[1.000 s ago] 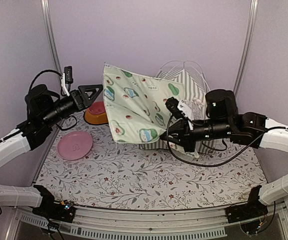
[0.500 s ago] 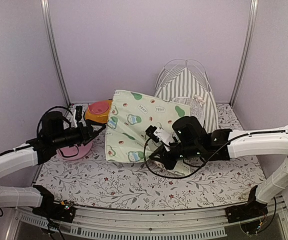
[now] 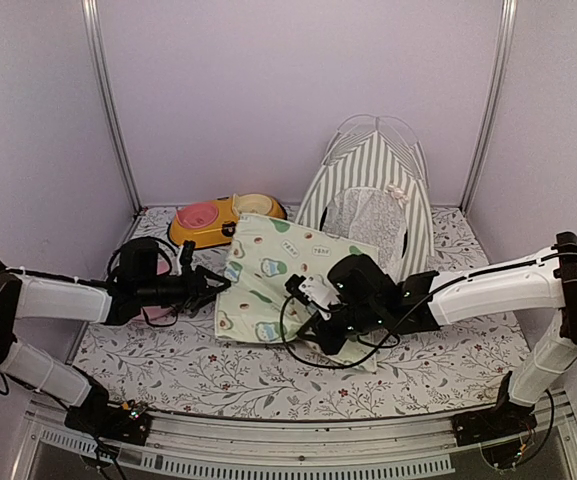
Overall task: Set up the pet tent
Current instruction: Pass from the right arm to the left, then place the cushion at the center of the board, then adjust the cushion at the center of the board, then pick up the cushion from the center of the board.
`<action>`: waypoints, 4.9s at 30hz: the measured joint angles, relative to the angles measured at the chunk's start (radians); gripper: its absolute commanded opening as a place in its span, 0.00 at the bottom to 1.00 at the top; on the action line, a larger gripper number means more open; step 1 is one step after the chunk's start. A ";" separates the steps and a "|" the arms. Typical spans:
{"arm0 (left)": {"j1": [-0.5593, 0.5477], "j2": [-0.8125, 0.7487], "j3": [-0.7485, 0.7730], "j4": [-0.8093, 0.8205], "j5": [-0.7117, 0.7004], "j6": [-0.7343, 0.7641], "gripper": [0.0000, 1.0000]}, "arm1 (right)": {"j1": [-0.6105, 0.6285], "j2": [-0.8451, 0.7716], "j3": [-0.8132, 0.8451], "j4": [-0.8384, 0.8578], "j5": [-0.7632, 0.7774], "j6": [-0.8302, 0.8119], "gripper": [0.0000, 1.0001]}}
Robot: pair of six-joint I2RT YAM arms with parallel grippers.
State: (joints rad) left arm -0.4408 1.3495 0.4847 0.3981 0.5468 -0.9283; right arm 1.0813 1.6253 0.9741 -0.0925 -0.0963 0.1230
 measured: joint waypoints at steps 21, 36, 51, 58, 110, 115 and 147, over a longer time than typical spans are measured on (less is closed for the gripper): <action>-0.021 0.066 0.025 -0.248 -0.069 0.251 0.00 | -0.268 -0.285 -0.365 -0.018 -0.100 0.336 0.66; -0.105 0.051 0.025 -0.282 -0.117 0.290 0.00 | -0.356 -0.169 -0.510 0.252 -0.232 0.584 0.23; -0.279 0.052 0.042 -0.122 -0.153 0.277 0.00 | -0.191 -0.269 -0.231 0.142 -0.195 0.647 0.00; -0.357 0.159 0.083 0.010 -0.072 0.250 0.00 | -0.106 -0.072 -0.064 0.161 -0.225 0.645 0.00; -0.387 0.324 0.109 -0.024 -0.040 0.183 0.29 | -0.169 0.349 0.050 0.382 -0.388 0.723 0.00; -0.399 0.321 0.117 -0.043 -0.053 0.187 0.35 | -0.163 0.349 0.066 0.361 -0.369 0.711 0.00; -0.430 0.327 0.122 -0.068 -0.142 0.095 0.00 | -0.126 0.300 0.112 0.290 -0.192 0.663 0.58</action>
State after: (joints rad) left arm -0.8707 1.6764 0.6071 0.3302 0.4046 -0.8337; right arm 0.9558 1.9251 1.0859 0.1978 -0.2886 0.7856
